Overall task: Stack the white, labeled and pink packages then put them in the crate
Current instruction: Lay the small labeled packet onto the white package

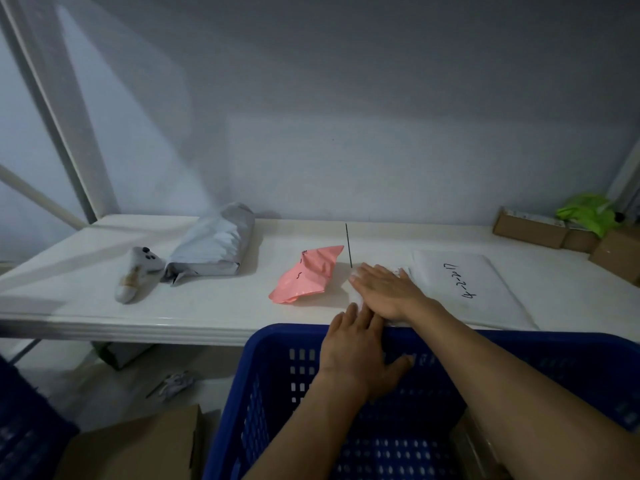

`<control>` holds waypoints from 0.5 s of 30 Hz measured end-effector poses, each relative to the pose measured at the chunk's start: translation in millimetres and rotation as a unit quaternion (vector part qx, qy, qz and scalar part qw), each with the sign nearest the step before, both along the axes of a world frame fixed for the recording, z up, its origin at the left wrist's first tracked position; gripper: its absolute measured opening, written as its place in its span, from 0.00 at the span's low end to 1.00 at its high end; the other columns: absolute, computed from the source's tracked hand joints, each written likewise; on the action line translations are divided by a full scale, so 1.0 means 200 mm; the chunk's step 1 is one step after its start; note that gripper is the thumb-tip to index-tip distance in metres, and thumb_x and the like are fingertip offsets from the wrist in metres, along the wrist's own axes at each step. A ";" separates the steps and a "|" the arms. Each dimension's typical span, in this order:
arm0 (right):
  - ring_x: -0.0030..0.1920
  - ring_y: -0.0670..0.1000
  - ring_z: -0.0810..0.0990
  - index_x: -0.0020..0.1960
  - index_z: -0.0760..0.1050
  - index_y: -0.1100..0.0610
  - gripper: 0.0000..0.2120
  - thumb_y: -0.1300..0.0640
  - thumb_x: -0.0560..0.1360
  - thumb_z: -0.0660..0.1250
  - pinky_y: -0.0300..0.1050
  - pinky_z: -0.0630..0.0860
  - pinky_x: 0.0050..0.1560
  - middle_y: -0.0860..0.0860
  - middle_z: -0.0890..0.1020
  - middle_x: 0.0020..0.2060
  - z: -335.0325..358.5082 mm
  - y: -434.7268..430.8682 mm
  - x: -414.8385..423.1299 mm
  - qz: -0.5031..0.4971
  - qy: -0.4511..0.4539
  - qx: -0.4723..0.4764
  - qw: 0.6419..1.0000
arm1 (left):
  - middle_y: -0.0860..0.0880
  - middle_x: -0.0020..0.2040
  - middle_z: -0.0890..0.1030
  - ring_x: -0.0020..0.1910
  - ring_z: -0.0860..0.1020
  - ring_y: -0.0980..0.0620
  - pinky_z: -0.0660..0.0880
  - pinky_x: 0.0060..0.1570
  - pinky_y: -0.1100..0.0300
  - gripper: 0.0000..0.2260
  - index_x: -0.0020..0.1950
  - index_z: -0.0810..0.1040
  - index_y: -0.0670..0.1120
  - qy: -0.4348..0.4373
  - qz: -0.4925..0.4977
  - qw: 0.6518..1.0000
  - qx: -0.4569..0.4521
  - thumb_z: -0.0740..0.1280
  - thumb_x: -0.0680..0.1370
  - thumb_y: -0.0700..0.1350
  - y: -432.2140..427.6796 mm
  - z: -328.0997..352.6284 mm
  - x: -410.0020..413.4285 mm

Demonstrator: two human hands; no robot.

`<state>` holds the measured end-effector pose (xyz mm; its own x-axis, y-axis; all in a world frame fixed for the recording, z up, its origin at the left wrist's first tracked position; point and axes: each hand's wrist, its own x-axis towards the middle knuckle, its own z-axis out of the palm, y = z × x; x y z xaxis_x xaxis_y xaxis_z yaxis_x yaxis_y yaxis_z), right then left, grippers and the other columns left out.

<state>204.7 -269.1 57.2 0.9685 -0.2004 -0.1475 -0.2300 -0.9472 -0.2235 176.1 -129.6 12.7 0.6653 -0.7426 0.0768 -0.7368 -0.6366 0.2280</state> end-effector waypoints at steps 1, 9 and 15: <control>0.84 0.49 0.47 0.85 0.50 0.50 0.32 0.37 0.85 0.40 0.59 0.41 0.82 0.47 0.50 0.85 -0.01 -0.02 0.02 -0.024 0.005 -0.006 1.000 | 0.48 0.86 0.46 0.84 0.45 0.44 0.43 0.81 0.47 0.41 0.85 0.44 0.52 0.003 -0.001 1.000 0.004 0.57 0.80 0.69 0.00 0.01 0.00; 0.83 0.41 0.48 0.84 0.53 0.46 0.28 0.41 0.87 0.40 0.51 0.40 0.83 0.42 0.53 0.84 -0.05 -0.08 -0.29 0.026 -0.028 0.039 0.998 | 0.47 0.86 0.45 0.84 0.45 0.43 0.43 0.81 0.47 0.43 0.85 0.43 0.51 -0.001 -0.005 1.000 0.001 0.58 0.79 0.69 0.00 0.01 0.00; 0.84 0.46 0.46 0.85 0.48 0.49 0.30 0.40 0.86 0.38 0.55 0.40 0.83 0.45 0.48 0.85 -0.05 -0.25 -0.20 -0.037 -0.010 -0.007 0.999 | 0.46 0.86 0.46 0.84 0.46 0.44 0.44 0.81 0.47 0.43 0.85 0.46 0.49 -0.005 0.003 1.000 0.021 0.58 0.79 0.70 0.00 0.02 -0.01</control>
<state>164.3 -319.7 47.3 0.9538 -0.2734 -0.1245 -0.2950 -0.9307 -0.2163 174.3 -130.1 16.8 0.6697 -0.7408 0.0524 -0.7346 -0.6504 0.1936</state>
